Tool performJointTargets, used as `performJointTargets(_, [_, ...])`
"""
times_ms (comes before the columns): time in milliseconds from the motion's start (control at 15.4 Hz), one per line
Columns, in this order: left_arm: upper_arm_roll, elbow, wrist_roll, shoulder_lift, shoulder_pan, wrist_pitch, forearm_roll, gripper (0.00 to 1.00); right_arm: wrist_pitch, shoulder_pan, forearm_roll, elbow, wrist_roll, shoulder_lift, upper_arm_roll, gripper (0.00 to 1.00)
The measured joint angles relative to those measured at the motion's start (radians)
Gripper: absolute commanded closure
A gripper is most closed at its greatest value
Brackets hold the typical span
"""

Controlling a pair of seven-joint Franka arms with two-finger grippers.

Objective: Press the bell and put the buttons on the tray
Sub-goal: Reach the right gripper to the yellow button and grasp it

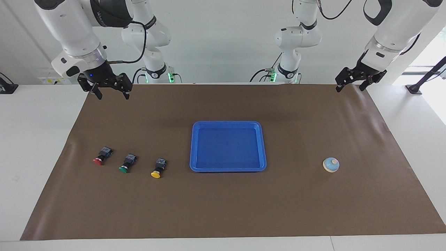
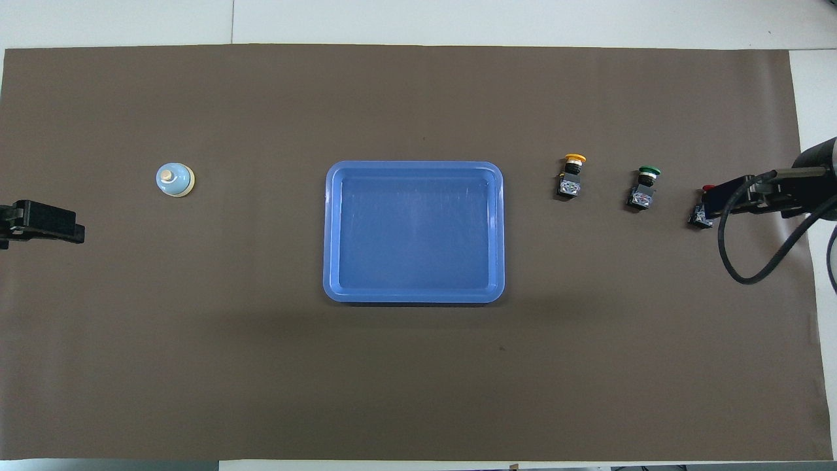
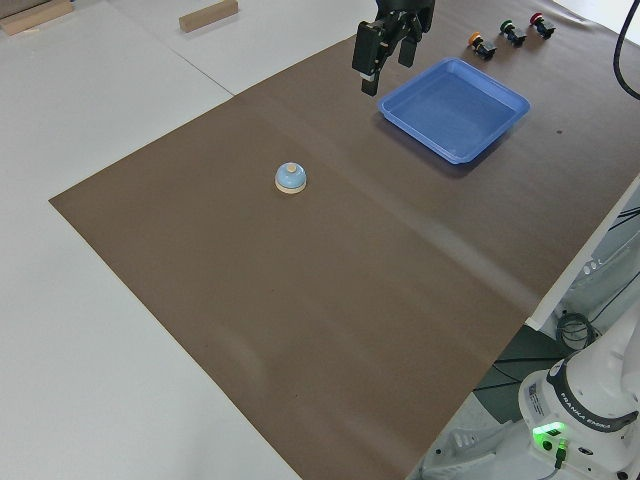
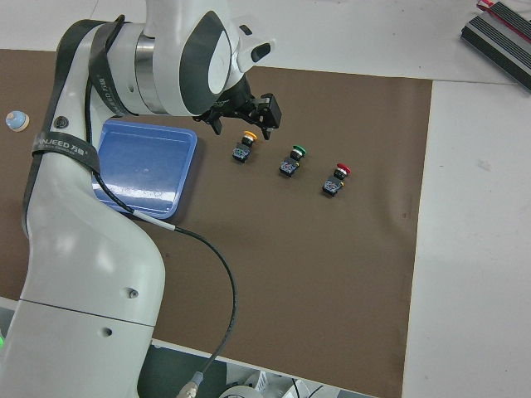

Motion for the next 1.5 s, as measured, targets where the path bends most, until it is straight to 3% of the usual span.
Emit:
performJointTargets(130, [0.0, 0.0, 0.0, 0.0, 0.0, 0.0, 0.0, 0.0, 0.007, 0.0, 0.0, -0.018, 0.0, -0.007, -0.001, 0.0])
performJointTargets(586, [0.0, 0.0, 0.0, 0.0, 0.0, 0.0, 0.0, 0.0, 0.197, 0.0, 0.0, -0.163, 0.001, -0.001, -0.001, 0.0])
performJointTargets(1042, [0.0, 0.0, 0.0, 0.0, 0.0, 0.0, 0.0, 0.0, 0.432, 0.041, 0.0, -0.184, 0.102, 0.18, 0.002, 0.0])
performJointTargets(1497, [0.0, 0.0, 0.0, 0.0, 0.0, 0.0, 0.0, 0.0, 0.708, 0.11, 0.0, -0.248, 0.196, 0.31, 0.003, 0.0])
